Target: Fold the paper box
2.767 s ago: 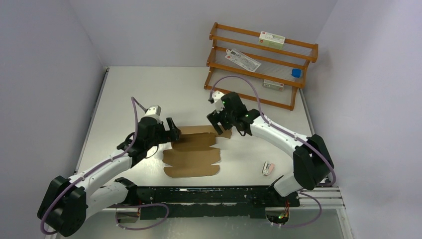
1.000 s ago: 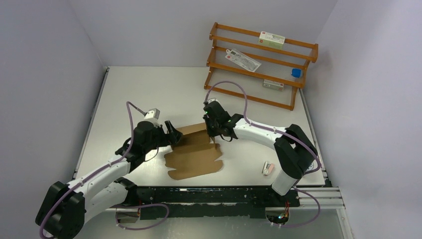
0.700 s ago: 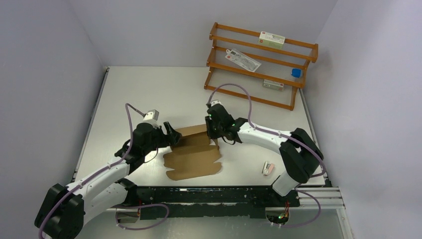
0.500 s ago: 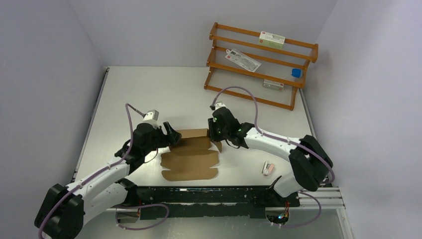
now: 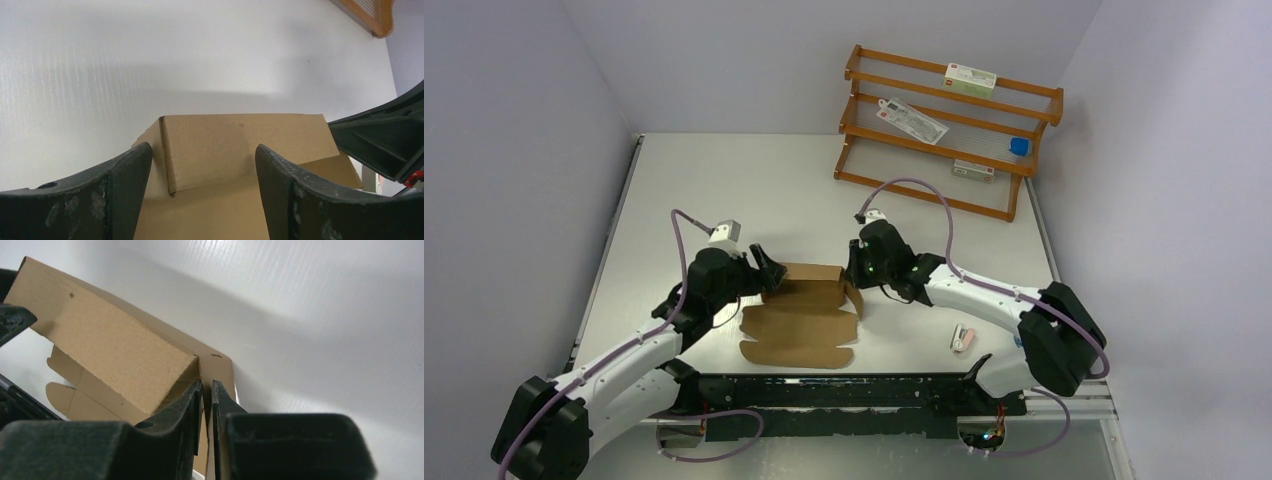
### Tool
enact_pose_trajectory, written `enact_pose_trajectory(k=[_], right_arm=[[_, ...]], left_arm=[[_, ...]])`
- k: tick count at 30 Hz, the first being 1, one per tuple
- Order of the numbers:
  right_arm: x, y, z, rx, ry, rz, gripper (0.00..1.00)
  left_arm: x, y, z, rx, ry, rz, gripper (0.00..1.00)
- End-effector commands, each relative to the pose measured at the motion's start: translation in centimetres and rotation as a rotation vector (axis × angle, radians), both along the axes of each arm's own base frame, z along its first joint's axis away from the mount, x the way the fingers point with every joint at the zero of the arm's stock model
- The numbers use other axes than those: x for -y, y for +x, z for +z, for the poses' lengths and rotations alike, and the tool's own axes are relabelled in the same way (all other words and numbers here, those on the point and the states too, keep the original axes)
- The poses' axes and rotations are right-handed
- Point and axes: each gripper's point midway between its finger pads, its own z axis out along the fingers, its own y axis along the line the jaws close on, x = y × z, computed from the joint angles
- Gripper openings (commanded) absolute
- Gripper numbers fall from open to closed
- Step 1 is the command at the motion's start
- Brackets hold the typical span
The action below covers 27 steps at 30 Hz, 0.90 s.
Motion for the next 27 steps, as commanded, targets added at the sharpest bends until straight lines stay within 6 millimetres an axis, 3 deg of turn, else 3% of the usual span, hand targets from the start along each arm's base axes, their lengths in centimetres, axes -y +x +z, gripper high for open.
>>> enact_pose_trajectory(k=[1, 7, 10, 16, 23, 27], right_arm=[[-1.6, 0.2, -0.2, -0.054, 0.09, -0.05, 0.15], [-3.0, 2.2, 0.1, -0.057, 0.144, -0.119, 0.14], [-3.6, 3.5, 1.3, -0.029, 0.138, -0.11, 0.14], [-2.4, 5.6, 2.0, 0.077, 0.005, -0.105, 0.13], [-1.8, 6.3, 2.2, 0.172, -0.055, -0.044, 0.11], [-1.6, 6.5, 1.9, 0.191, -0.083, -0.03, 0.09]], left_arm=[[0.3, -0.1, 0.6, 0.019, -0.024, -0.003, 0.79], [0.3, 0.0, 1.5, 0.05, -0.039, 0.01, 0.79], [-0.1, 0.2, 1.6, 0.059, -0.019, 0.024, 0.79], [-1.1, 0.7, 2.3, 0.084, 0.032, 0.063, 0.82], [-3.5, 1.5, 5.8, 0.132, 0.102, 0.171, 0.89], [-3.1, 1.0, 7.6, 0.166, 0.076, 0.14, 0.88]])
